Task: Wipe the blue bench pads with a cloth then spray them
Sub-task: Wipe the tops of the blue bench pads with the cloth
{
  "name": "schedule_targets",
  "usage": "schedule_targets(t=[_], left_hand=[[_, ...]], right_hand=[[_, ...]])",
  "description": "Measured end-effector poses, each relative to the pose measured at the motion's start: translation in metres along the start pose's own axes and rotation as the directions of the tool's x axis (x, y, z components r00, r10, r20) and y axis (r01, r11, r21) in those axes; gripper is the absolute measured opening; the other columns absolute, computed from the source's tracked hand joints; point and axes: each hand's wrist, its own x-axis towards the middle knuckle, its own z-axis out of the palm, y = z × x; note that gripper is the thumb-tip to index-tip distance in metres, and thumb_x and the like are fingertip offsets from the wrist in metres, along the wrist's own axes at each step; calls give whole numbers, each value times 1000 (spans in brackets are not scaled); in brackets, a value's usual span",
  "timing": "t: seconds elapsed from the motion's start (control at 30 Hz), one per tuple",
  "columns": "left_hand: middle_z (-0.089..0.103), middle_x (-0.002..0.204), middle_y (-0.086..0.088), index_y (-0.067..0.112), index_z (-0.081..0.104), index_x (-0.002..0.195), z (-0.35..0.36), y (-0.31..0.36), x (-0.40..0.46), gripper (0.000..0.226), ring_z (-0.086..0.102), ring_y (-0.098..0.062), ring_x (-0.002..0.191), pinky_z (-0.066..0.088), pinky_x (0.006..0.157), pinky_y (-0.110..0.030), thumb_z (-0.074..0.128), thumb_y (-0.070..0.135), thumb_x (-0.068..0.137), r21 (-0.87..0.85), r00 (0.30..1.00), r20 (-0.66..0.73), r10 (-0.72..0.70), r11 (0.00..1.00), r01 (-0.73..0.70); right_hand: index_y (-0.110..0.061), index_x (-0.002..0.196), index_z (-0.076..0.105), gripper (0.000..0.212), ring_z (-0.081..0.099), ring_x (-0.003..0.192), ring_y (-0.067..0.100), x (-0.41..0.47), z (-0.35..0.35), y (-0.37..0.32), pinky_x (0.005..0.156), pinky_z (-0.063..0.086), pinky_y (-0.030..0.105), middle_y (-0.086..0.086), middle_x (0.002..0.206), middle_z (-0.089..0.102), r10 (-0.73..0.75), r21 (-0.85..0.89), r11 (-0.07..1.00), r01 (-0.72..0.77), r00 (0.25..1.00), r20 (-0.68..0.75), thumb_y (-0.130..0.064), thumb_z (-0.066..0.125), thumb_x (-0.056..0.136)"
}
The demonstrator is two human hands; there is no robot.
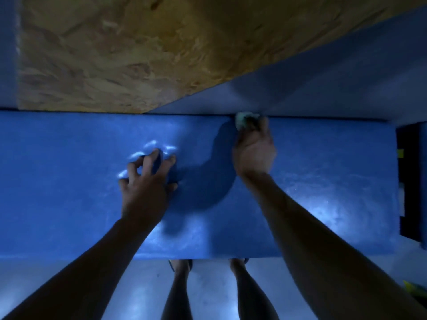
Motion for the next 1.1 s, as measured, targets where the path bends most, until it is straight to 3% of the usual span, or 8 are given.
schedule_targets(t=[0.17, 0.33, 0.47, 0.6, 0.8, 0.93, 1.0, 1.1], left_hand=[[46, 147, 0, 36, 52, 137, 5, -6, 0, 70, 44, -38, 118, 45, 75, -52, 78, 45, 73, 65, 997, -61, 40, 997, -36], [45, 147, -1, 38, 51, 137, 7, -15, 4, 70, 44, -39, 118, 45, 78, -53, 77, 48, 73, 38, 994, -66, 86, 996, -84], [45, 146, 0, 39, 51, 136, 6, -19, 5, 69, 41, -38, 117, 43, 80, -54, 77, 51, 73, -4, 992, -79, 97, 995, -97], [43, 148, 1, 41, 49, 137, 11, -22, 4, 66, 42, -37, 115, 39, 83, -53, 74, 52, 76, -42, 990, -100, 96, 994, -100], [38, 150, 3, 39, 50, 132, 8, -25, 6, 61, 33, -33, 117, 37, 85, -53, 75, 46, 76, -48, 994, -56, 99, 994, -102], [33, 152, 5, 40, 48, 133, 5, -25, 5, 58, 33, -35, 119, 36, 86, -53, 70, 52, 81, -39, 995, -33, 98, 994, -100], [33, 151, 5, 44, 45, 137, 5, -24, 6, 62, 34, -35, 119, 36, 87, -54, 69, 55, 81, -65, 995, -32, 98, 993, -100], [30, 152, 6, 47, 41, 139, 5, -24, 5, 63, 32, -34, 120, 35, 88, -55, 68, 56, 82, -88, 995, -27, 96, 991, -98]], right_hand=[[-15, 118, 68, 47, 60, 93, 30, -33, 33, -81, 73, 49, 39, 8, 119, 62, -348, -89, 926, 366, 922, 168, -26, 37, 84], [-21, 138, 57, 51, 56, 89, 35, -12, -2, -8, 72, 43, 40, 7, 121, 60, -590, -170, 768, 618, 785, 189, -25, 53, 87], [-25, 139, 55, 45, 58, 97, 41, 3, -46, 100, 77, 52, 46, 13, 127, 56, -187, -217, 957, 194, 981, 51, -28, 51, 94], [-23, 144, 50, 54, 59, 96, 43, -17, -22, 81, 78, 53, 47, 16, 128, 50, 211, -112, 969, -222, 972, -100, -17, 51, 90], [-16, 146, 48, 59, 56, 90, 34, -119, 36, -63, 73, 42, 41, 12, 123, 58, -267, -46, 961, 271, 960, 81, -28, 51, 88], [-17, 149, 46, 54, 56, 87, 32, -112, 16, -26, 72, 38, 41, 9, 121, 60, -538, -61, 831, 553, 827, 163, -27, 50, 96], [-16, 148, 46, 55, 57, 86, 36, -93, -3, 24, 70, 40, 42, 14, 120, 60, -502, -158, 834, 528, 846, 180, -26, 51, 94], [-17, 150, 43, 59, 56, 89, 42, -77, -34, 77, 72, 47, 45, 20, 123, 53, -154, -231, 959, 165, 986, 64, -26, 41, 91]])
